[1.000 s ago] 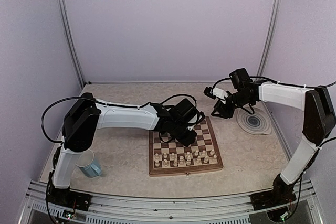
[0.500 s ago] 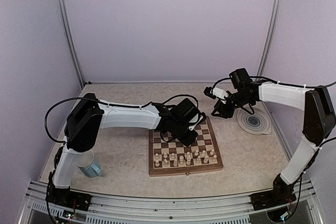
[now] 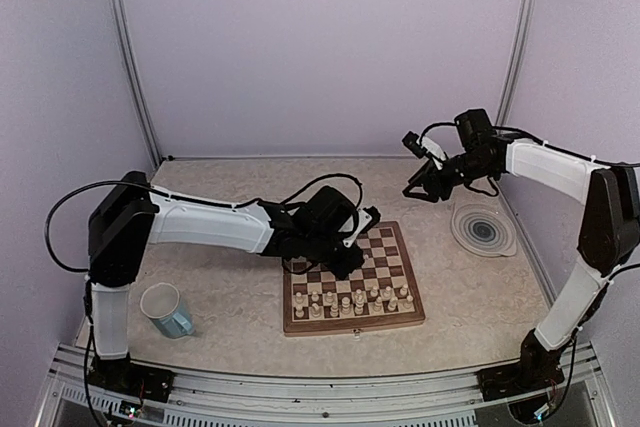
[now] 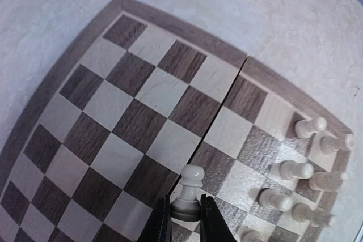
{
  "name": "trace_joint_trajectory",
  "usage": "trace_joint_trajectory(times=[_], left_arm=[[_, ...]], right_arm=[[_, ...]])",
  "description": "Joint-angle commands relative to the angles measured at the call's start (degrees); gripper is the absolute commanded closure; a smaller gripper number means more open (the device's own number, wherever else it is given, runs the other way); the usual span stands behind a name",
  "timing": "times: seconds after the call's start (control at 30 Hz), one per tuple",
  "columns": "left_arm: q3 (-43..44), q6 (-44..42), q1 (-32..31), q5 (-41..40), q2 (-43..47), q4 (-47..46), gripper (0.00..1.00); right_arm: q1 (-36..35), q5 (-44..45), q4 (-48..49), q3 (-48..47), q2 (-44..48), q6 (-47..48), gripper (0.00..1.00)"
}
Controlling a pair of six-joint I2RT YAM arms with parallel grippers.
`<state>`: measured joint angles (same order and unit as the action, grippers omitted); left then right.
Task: Set up the chess pieces on the board
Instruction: Pick up the rook from the chessboard, then pass from the left arm to the right
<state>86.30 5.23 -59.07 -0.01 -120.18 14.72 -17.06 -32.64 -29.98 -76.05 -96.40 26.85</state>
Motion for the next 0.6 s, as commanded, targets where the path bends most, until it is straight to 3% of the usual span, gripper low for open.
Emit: trace_joint_trajectory(times=[0.0,0.2,0.57], left_arm=[[-7.97,-0.88,-1.26,-0.57,11.51,-18.75,0.95],[-11.9,-2.06,-2.84,-4.35,15.29,-26.91,0.95],[-10.63,-3.53,-3.94,-5.87,15.06,-27.31,0.95]], right_arm=[[1.24,-17.58,-5.4,-4.65,1.17,-6.94,0.55],[0.69,-34.47,-11.79,-6.14,-1.71,-10.17,0.5],[-4.94,-36.99,-13.95,-3.35,-2.13,-8.23,0.51]])
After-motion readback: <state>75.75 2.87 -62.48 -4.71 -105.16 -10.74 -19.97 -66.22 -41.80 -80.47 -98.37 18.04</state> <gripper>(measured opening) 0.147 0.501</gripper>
